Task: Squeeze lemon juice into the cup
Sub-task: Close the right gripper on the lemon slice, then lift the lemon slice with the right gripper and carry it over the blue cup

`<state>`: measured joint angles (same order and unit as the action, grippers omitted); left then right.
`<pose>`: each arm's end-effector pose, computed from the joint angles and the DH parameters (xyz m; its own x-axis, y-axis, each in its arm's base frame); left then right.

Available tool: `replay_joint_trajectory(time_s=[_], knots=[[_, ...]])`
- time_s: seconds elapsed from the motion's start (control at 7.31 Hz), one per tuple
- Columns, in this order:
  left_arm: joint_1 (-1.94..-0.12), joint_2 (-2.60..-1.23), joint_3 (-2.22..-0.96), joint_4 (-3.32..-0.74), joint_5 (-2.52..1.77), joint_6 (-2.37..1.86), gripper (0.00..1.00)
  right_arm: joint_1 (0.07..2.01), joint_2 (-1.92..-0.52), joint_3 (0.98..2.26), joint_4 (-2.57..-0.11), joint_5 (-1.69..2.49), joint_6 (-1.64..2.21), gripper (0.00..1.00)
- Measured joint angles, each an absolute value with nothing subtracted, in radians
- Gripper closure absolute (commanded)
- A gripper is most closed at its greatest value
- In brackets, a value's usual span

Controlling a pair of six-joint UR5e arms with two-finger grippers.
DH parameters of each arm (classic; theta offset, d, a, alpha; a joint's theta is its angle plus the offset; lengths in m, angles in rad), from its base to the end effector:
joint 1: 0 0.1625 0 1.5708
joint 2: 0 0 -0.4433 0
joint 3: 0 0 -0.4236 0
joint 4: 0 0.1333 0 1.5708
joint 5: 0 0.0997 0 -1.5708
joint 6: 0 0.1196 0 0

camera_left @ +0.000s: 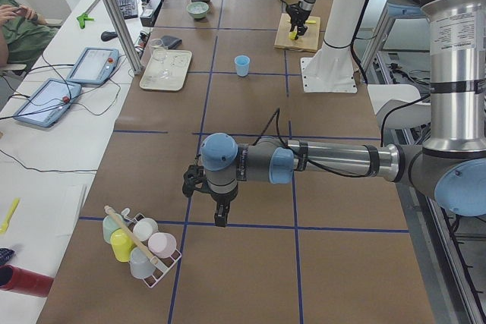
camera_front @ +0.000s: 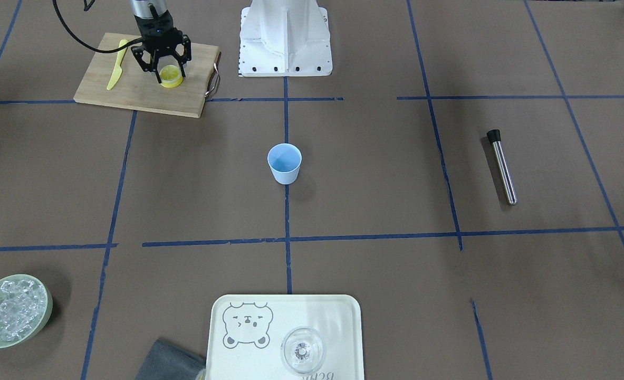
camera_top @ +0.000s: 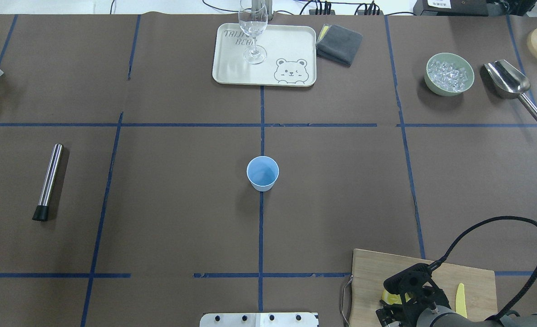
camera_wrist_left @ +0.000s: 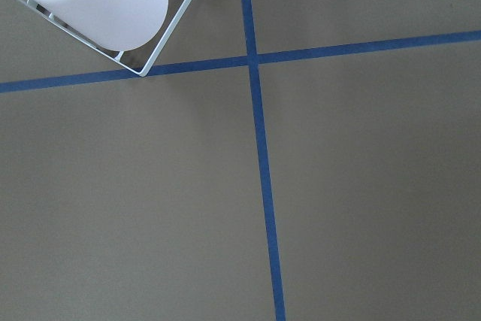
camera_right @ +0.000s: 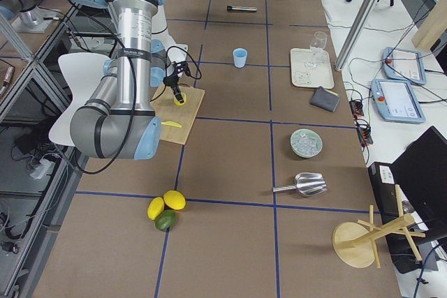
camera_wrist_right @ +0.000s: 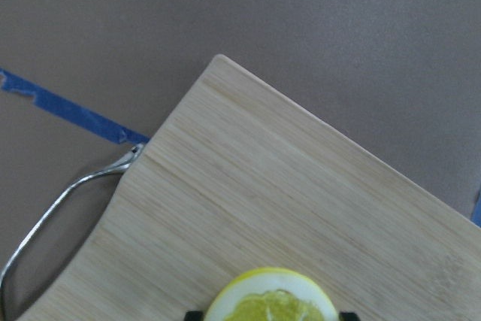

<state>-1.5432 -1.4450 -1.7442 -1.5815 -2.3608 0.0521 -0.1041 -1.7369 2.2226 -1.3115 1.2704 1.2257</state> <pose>-0.0353 -0.4731 0.6604 0.7000 0.1127 -0.7051 -0.0641 0.9934 0.0951 -0.4671 -0.1208 0.4183 0.7219 -0.4003 0.5644 0.1530 0.8878 0.4340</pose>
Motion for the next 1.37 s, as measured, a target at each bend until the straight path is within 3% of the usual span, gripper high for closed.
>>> replay_joint_trajectory(time_s=[0.82, 1.09, 1.37], knots=[[-1.543, -1.445, -1.745, -1.58, -2.361, 0.052, 0.0, -0.011, -1.714, 2.294, -1.339, 1.325, 1.211, 1.0], [-1.543, -1.445, -1.744, -1.58, -2.361, 0.052, 0.0, 0.054, -1.598, 2.289, -1.461, 1.379, 1.201, 1.0], [-1.543, -1.445, -1.745, -1.581, -2.361, 0.052, 0.0, 0.111, -1.371, 2.288, -1.692, 1.427, 1.195, 1.0]])
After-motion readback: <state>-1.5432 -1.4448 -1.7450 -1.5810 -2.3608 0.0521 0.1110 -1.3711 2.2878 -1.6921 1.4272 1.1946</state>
